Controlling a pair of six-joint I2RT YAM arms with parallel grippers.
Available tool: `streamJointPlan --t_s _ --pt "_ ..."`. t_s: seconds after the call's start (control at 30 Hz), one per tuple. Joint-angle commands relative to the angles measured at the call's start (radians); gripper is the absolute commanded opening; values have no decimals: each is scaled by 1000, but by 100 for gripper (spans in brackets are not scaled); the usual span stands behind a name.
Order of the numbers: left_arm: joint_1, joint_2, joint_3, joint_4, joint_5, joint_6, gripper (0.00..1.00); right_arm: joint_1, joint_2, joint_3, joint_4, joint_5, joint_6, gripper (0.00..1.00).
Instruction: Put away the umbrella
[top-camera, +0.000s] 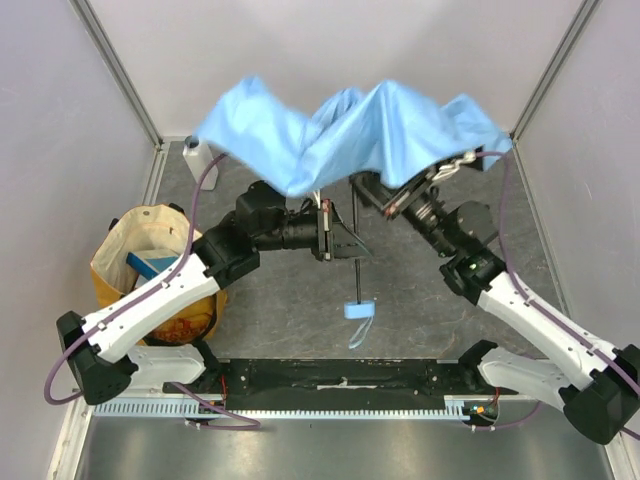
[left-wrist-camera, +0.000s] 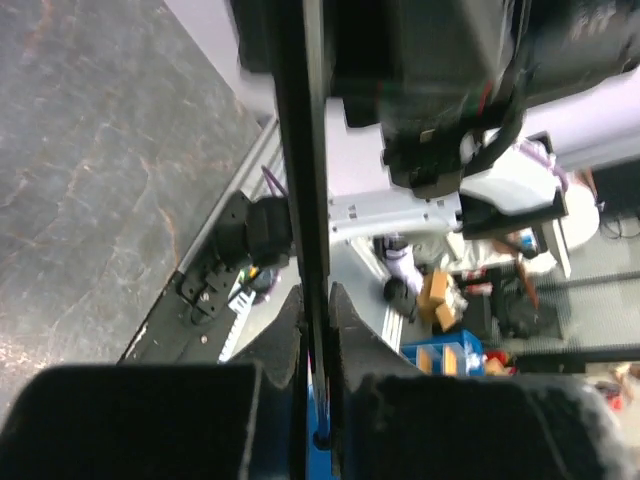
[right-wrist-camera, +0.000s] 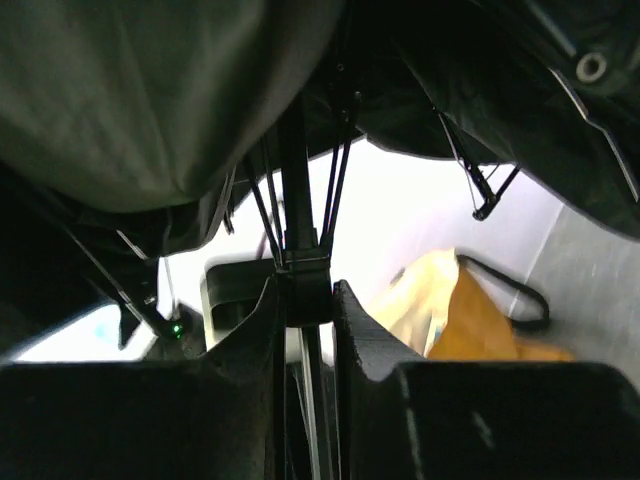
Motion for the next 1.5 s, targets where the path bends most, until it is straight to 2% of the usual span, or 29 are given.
streamJointPlan --t_s 0.0,0.13,0.27,0.4,0.5,0.57,0.6,0.67,0.73,0.8,0.9,1.03,1.3,1.47 --pt "28 -29 -54 273 -98 -76 2 24 21 -217 -47 -168 126 0" --pt "26 -9 -252 317 -97 -132 2 24 -13 -369 -54 -163 123 0" --pt "28 -5 -403 431 -67 -176 2 16 -42 -482 -73 -100 91 0" --pt "28 -9 -443 432 -97 -149 2 10 -58 -575 51 -31 132 0" --pt "28 -5 -454 446 -98 -118 2 10 -71 -647 227 47 195 0" --pt "28 -9 -464 449 -98 -101 16 7 -80 -676 320 109 226 0" --pt "26 -15 -473 460 -98 -98 28 8 -90 -678 329 134 223 0" --pt "26 -29 -510 480 -97 -94 43 -2 -105 -667 331 167 203 0" --pt "26 -44 -547 498 -92 -94 49 -34 -123 -661 338 180 194 0" --pt "26 -67 -582 514 -81 -92 59 -96 -130 -653 348 145 198 0" --pt "23 -124 -630 532 -75 -77 66 -183 -120 -651 403 70 214 0" --pt "23 -166 -639 514 -80 -52 67 -223 -114 -648 447 -17 177 0" --pt "15 -72 -579 554 -26 -49 66 -226 -133 -653 553 -79 91 0" --pt "-15 -26 -541 583 -6 -60 51 -226 -154 -632 553 -82 71 0"
